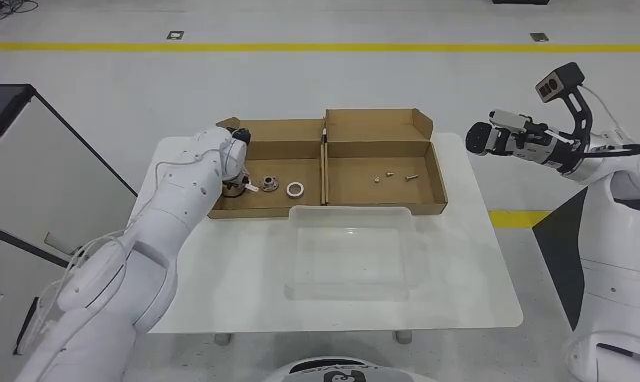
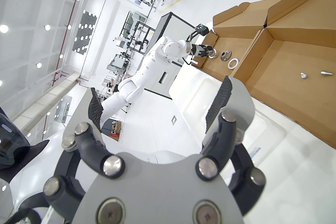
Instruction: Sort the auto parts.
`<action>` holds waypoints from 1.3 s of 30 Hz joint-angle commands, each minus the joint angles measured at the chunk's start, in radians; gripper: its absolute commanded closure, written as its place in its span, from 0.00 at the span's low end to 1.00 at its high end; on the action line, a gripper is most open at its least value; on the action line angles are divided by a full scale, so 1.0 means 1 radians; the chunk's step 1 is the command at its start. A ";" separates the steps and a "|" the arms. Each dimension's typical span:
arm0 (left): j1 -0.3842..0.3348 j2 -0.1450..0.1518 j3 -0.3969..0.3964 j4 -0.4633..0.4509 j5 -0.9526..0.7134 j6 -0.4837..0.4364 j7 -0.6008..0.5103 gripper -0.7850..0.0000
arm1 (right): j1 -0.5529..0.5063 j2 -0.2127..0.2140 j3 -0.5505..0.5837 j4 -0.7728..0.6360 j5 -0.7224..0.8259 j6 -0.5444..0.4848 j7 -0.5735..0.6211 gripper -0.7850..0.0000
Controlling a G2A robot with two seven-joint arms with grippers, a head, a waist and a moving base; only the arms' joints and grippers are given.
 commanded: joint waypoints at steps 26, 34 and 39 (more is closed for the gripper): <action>0.405 0.209 -0.595 -0.952 -0.210 -0.302 -0.040 0.00 | 0.000 0.000 0.000 0.000 0.000 0.000 0.000 0.00; 0.661 0.262 -0.859 -1.248 -0.537 -0.582 -0.104 0.00 | 0.000 0.000 0.000 0.000 0.000 0.000 0.000 0.00; 0.736 0.281 -0.925 -1.319 -0.692 -0.679 -0.102 0.00 | 0.000 0.000 0.000 0.000 0.000 0.000 0.000 0.00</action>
